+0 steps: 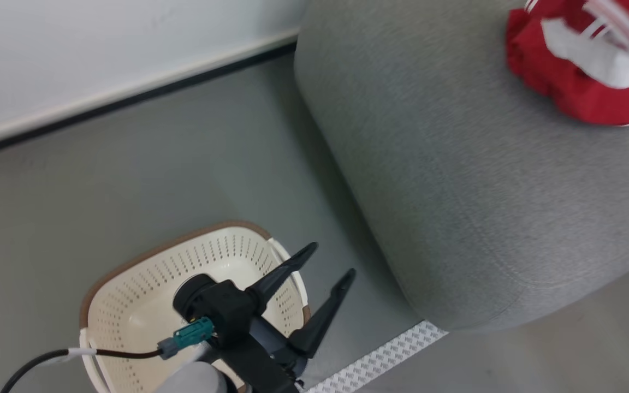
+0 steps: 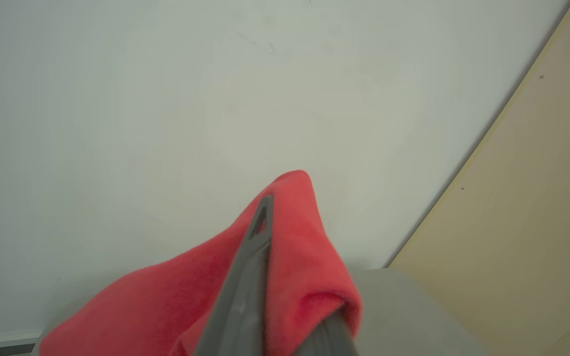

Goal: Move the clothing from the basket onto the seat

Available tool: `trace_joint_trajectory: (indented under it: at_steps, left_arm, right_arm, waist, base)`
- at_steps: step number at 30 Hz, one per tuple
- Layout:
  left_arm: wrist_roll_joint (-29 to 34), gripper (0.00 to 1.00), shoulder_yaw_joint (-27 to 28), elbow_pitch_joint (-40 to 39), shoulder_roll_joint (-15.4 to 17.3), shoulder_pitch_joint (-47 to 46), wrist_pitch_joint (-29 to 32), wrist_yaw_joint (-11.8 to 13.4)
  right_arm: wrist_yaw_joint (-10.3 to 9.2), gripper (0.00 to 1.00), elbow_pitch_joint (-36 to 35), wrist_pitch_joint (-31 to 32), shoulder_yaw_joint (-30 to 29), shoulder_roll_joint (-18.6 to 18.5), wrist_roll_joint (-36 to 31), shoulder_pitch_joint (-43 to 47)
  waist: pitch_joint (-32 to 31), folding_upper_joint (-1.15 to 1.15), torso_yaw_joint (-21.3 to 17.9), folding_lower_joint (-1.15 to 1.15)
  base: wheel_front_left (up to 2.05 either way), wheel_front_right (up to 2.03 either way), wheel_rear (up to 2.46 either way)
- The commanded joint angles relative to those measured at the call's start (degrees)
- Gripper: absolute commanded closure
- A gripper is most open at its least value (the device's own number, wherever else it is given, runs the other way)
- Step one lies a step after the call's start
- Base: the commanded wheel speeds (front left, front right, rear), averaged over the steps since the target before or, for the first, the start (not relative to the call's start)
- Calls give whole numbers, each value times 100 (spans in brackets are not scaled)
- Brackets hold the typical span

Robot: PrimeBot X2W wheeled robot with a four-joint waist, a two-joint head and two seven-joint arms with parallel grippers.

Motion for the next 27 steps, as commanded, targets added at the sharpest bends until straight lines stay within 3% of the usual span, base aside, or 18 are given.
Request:
trace_joint_trajectory:
  at_steps: [1, 9, 16, 21, 22, 23, 24, 27]
  left_arm:
    - [123, 0, -51, -106, 19, -146, 46, -31]
    - [347, 0, -322, -860, 34, -320, 474, 42]
    - [518, 0, -424, -1363, 265, -53, 728, 292]
    - [522, 0, -402, -1471, 325, 9, 777, 361]
    - [506, 0, -403, -1473, 327, 15, 772, 365]
    - [476, 0, -403, -1469, 319, 24, 766, 364]
    - [449, 0, -402, -1455, 309, 32, 751, 356]
    - [386, 0, -436, -1378, 254, 39, 684, 305]
  right_arm:
    - [-4, 100, 168, -74, -63, -113, 40, -157]
    - [-4, 100, 1816, -653, -1448, -252, 63, -905]
    - [-3, 100, 2967, -1337, -2043, 643, -546, -473]
    - [-4, 100, 3285, -1542, -2416, 902, -865, -23]
    - [-4, 82, 3342, -1608, -2517, 972, -982, 75]
    - [-4, 30, 3393, -1662, -2625, 1037, -1124, 167]
    - [-4, 0, 3435, -1698, -2759, 1068, -1240, 229]
    - [-4, 0, 3556, -1691, -3139, 1138, -1616, 369]
  waist:
    - [931, -1, 699, -1]
    - [1674, -1, 976, -1]
    - [2026, -1, 777, -1]
    - [2015, -1, 776, -1]
    - [1996, -1, 781, -1]
    - [1964, -1, 785, -1]
    - [1929, -1, 789, -1]
    - [1747, -1, 826, -1]
  base:
    - [0, 0, 0]
    - [0, 0, 0]
    - [0, 0, 0]
    - [0, 0, 0]
    - [0, 0, 0]
    - [0, 0, 0]
    - [0, 0, 0]
    - [0, 0, 0]
